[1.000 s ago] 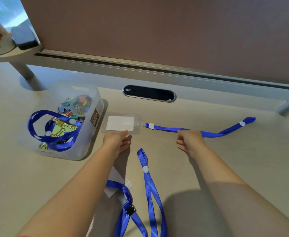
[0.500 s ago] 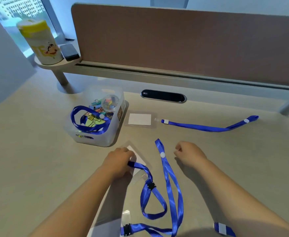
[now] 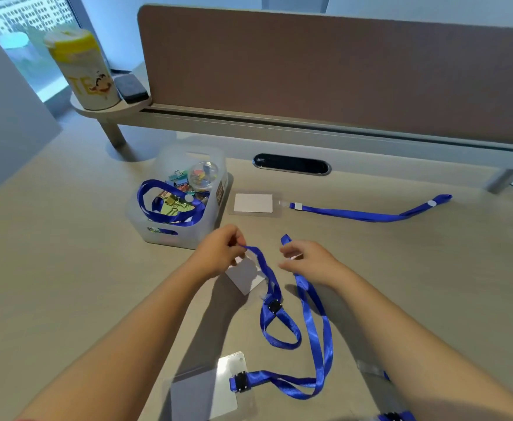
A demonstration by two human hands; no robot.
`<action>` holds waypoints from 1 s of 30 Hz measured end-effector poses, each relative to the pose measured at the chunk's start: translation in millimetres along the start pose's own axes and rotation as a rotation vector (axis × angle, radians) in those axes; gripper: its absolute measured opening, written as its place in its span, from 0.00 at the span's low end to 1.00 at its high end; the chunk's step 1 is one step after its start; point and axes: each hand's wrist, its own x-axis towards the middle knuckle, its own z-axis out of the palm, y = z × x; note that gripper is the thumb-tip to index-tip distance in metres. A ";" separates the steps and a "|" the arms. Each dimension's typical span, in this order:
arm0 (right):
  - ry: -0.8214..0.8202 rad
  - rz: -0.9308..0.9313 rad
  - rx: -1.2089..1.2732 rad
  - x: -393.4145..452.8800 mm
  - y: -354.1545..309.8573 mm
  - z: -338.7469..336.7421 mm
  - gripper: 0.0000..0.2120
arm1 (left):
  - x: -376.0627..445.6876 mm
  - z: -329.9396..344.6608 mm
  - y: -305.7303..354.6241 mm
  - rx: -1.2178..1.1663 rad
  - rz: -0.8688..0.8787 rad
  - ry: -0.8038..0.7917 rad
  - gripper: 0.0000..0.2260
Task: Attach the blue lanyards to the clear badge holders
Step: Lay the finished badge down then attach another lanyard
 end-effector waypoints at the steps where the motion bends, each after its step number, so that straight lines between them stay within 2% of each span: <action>1: -0.041 -0.007 0.046 0.6 -5.0 2.9 0.22 | -1.1 -3.5 7.2 -0.069 0.010 -0.015 0.11; 3: -0.083 -0.035 0.090 2.0 -13.7 8.5 0.18 | -3.4 -6.9 16.1 -0.187 0.010 -0.045 0.11; 5: -0.054 -0.047 0.089 4.8 -15.9 13.5 0.07 | -4.6 -7.4 16.3 -0.287 -0.017 -0.078 0.09; 6: -0.027 -0.036 0.085 7.0 -13.7 14.4 0.05 | -4.3 -7.2 13.4 -0.315 -0.025 -0.087 0.08; 8: 0.033 0.019 0.072 13.0 -3.6 13.3 0.13 | -3.2 -6.8 4.2 -0.305 -0.051 -0.074 0.04; 11: 0.184 0.135 -0.016 17.5 13.8 6.9 0.19 | 4.5 -1.0 -18.8 -0.071 -0.147 0.010 0.15; 13: 0.266 0.189 -0.038 20.0 25.3 4.1 0.19 | 9.1 7.0 -33.0 0.119 -0.192 0.052 0.19; 19: 0.312 0.278 -0.047 24.5 41.3 7.3 0.19 | 24.7 30.5 -47.4 0.592 -0.269 0.064 0.32; 25: 0.301 0.303 -0.044 24.5 44.4 7.7 0.18 | 36.4 31.8 -41.1 0.601 -0.491 0.042 0.43; 26: 0.302 0.305 -0.052 23.7 43.7 6.6 0.16 | 35.7 30.4 -41.0 0.608 -0.504 0.032 0.43; 28: 0.304 0.304 -0.053 21.3 39.9 4.1 0.06 | 31.8 26.8 -40.8 0.645 -0.505 0.007 0.40; 29: 0.306 0.302 -0.053 20.3 38.3 2.9 0.06 | 29.4 25.0 -39.8 0.641 -0.495 0.003 0.37; 30: 0.317 0.293 -0.060 19.7 36.4 1.9 0.12 | 28.3 22.6 -39.2 0.600 -0.472 0.009 0.34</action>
